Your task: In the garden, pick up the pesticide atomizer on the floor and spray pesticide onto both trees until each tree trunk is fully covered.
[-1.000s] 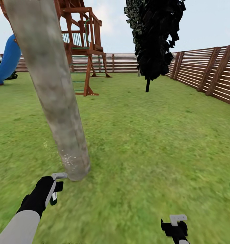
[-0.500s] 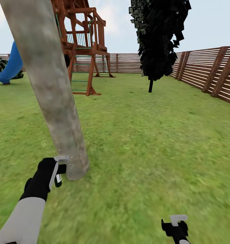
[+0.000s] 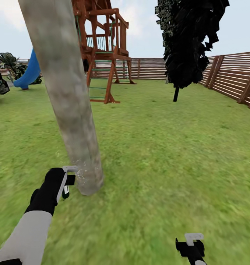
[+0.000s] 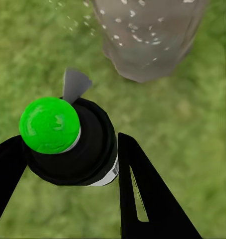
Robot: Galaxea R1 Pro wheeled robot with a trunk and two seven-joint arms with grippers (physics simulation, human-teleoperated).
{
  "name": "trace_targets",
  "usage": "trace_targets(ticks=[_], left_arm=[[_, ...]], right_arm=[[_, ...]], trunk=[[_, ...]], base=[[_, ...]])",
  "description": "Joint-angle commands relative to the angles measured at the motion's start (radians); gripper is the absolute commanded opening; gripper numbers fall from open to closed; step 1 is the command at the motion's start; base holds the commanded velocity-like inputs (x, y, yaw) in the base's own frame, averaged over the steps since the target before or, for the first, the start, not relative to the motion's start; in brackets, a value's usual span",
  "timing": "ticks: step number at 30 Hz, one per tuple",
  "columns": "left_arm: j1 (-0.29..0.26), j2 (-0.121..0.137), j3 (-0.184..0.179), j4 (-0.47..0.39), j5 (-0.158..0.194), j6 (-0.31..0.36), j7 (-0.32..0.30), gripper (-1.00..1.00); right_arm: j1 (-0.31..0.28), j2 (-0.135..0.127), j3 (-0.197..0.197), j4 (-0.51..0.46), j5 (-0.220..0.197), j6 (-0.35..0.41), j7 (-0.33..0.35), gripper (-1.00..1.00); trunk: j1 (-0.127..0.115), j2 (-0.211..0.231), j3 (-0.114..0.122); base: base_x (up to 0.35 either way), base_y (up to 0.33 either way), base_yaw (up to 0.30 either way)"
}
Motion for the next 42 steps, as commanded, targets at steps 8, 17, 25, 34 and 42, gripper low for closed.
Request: trace_targets(ticks=[8,17,25,34,42], left_arm=[[0.001,0.001,-0.006,-0.001,-0.001,0.004,0.002,-1.00],[0.001,0.002,-0.006,-0.001,-0.001,0.004,0.002,-1.00],[0.003,0.010,0.002,0.012,0.000,0.003,0.002,-1.00],[0.008,0.013,-0.002,0.015,0.007,0.002,0.002,-1.00],[0.148,0.044,0.051,0.044,0.002,-0.070,0.007,-1.00]], right_arm=[[0.000,0.000,0.008,0.001,-0.004,-0.002,-0.004,1.00],[0.000,0.001,0.008,0.001,-0.004,-0.002,-0.005,1.00],[0.000,0.001,0.008,0.001,-0.004,-0.002,-0.005,1.00],[0.000,0.001,0.008,0.001,-0.004,-0.002,-0.005,1.00],[0.000,0.003,0.008,0.001,-0.004,-0.002,-0.005,1.00]], trunk=[[0.000,0.000,-0.001],[0.000,0.000,-0.001],[0.000,0.000,-0.001],[0.000,0.000,-0.001],[0.000,0.000,-0.001]], base=[[0.107,-0.233,0.000],[0.001,-0.275,0.098],[0.001,-0.275,0.275],[0.185,-0.219,0.051],[0.202,-0.207,0.160]])
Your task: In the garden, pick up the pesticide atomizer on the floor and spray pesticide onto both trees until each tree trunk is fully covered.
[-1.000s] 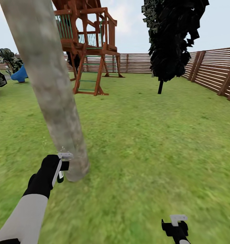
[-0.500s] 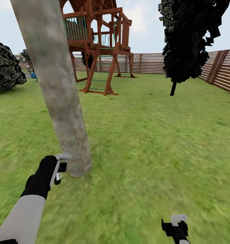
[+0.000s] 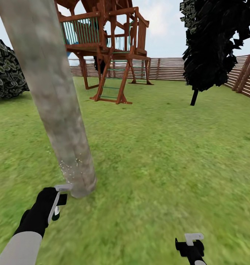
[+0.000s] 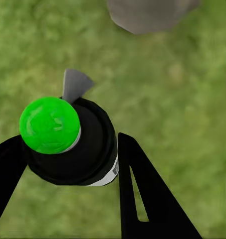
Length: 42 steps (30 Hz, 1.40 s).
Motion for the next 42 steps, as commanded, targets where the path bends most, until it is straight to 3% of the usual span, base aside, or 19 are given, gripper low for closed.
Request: trace_targets(ticks=[1,7,11,24,30,42], left_arm=[[0.000,0.002,0.008,0.015,-0.003,-0.006,0.001,-1.00],[0.000,-0.012,0.022,0.061,-0.002,-0.092,0.001,-1.00],[0.000,-0.020,0.020,0.063,-0.002,-0.096,0.001,-1.00],[0.000,-0.006,0.023,0.086,-0.008,-0.097,0.004,-1.00],[-0.001,-0.007,0.025,0.086,-0.006,-0.113,0.049,-1.00],[-0.002,-0.012,0.025,0.086,-0.006,-0.121,0.053,-1.00]], right_arm=[[0.000,0.000,0.008,0.000,-0.004,-0.002,-0.004,1.00],[0.000,0.000,0.008,0.000,-0.005,-0.002,-0.004,1.00],[0.000,0.000,0.008,0.000,-0.004,-0.002,-0.003,1.00],[0.000,-0.002,0.008,0.000,-0.004,-0.002,-0.003,1.00],[0.000,-0.001,0.008,0.000,-0.004,-0.002,-0.003,1.00],[0.000,0.000,0.008,0.000,-0.004,-0.002,-0.002,1.00]], trunk=[[0.000,0.000,-0.001],[0.000,0.000,-0.001],[0.000,0.000,-0.001],[0.000,0.000,-0.001],[0.000,0.000,-0.001],[0.000,0.000,-0.001]], base=[[0.086,-0.081,0.277],[0.015,-0.054,0.223],[0.000,-0.253,0.012],[0.008,-0.273,0.083],[0.168,-0.243,0.277],[0.157,-0.229,0.061]])
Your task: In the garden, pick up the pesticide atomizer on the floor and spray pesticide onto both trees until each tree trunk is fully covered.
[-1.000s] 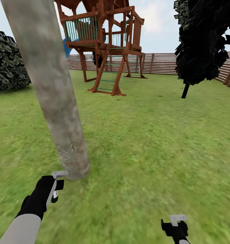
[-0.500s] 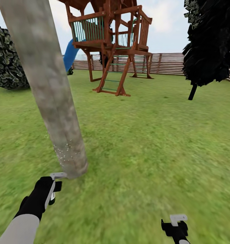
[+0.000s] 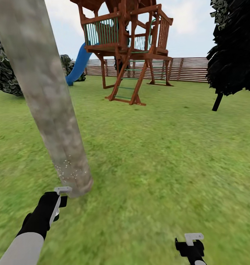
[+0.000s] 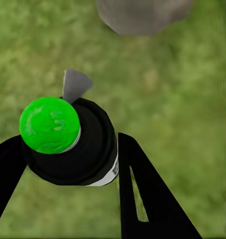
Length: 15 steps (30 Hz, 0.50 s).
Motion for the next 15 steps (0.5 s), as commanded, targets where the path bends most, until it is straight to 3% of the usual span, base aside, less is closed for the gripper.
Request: trace_targets(ticks=[1,6,15], left_arm=[[0.000,-0.001,0.000,-0.001,-0.005,0.005,-0.001,-1.00],[0.000,-0.003,-0.002,-0.003,-0.003,0.005,-0.001,-1.00],[0.000,-0.003,0.000,-0.003,0.003,0.005,-0.001,-1.00]], right_arm=[[0.000,0.000,0.008,0.000,-0.004,-0.002,-0.004,1.00],[0.000,0.000,0.008,0.000,-0.004,-0.002,-0.004,1.00],[0.000,0.000,0.009,0.000,-0.004,-0.001,-0.004,1.00]], trunk=[[0.000,0.000,-0.001],[0.000,0.000,-0.001],[0.000,0.000,-0.001]], base=[[0.006,-0.273,0.000],[0.001,-0.274,0.029],[0.106,-0.274,0.260]])
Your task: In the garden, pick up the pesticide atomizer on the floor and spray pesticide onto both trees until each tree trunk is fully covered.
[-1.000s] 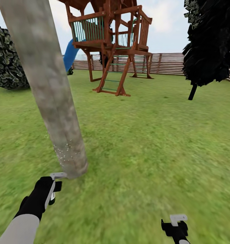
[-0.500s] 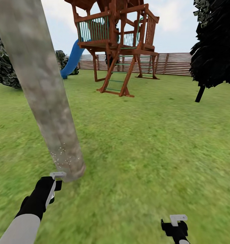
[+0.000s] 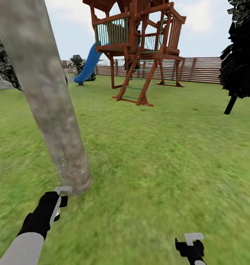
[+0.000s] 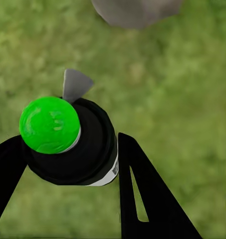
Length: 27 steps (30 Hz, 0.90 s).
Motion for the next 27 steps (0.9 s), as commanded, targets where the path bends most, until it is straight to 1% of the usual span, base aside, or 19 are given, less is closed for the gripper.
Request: trace_targets(ticks=[1,5,16,21,23,24,25,27], left_arm=[[-0.001,-0.001,0.000,-0.001,-0.006,0.005,-0.001,-1.00],[-0.001,-0.002,-0.001,-0.001,-0.005,0.005,-0.001,-1.00],[-0.001,-0.002,0.002,-0.001,-0.005,0.005,-0.001,-1.00],[-0.001,-0.001,0.003,-0.011,-0.005,0.006,-0.001,-1.00],[-0.001,0.004,0.003,-0.012,-0.005,0.007,-0.001,-1.00],[-0.001,0.008,0.006,-0.012,-0.006,0.008,-0.001,-1.00],[-0.001,0.011,0.036,-0.008,-0.010,0.008,0.000,-1.00],[0.003,0.013,0.055,-0.001,-0.012,0.008,0.001,-1.00]], right_arm=[[0.000,0.000,0.008,0.000,-0.004,-0.002,-0.004,1.00],[0.000,0.000,0.008,0.000,-0.004,-0.002,-0.004,1.00],[0.000,0.000,0.009,0.000,-0.004,-0.001,-0.004,1.00],[0.000,0.000,0.009,0.000,-0.004,-0.002,-0.005,1.00],[0.000,0.001,0.009,0.000,-0.005,-0.001,-0.004,1.00],[0.000,0.001,0.009,0.000,-0.006,-0.002,-0.004,1.00],[0.000,0.001,0.008,-0.002,-0.007,-0.002,-0.004,1.00],[0.000,0.001,0.008,-0.001,-0.008,-0.002,-0.004,1.00]], trunk=[[0.000,0.000,-0.001],[0.000,0.000,-0.001],[0.000,0.000,-0.001],[0.000,0.000,-0.001],[0.000,0.000,-0.001],[0.000,0.000,-0.001],[0.000,0.000,-0.001],[0.000,0.000,-0.001]], base=[[0.138,-0.274,0.276],[0.144,-0.271,0.201],[0.138,-0.263,0.019],[0.109,-0.264,0.249],[0.047,-0.269,0.276],[0.008,-0.186,0.276],[0.002,-0.039,0.276],[0.001,-0.019,0.276]])
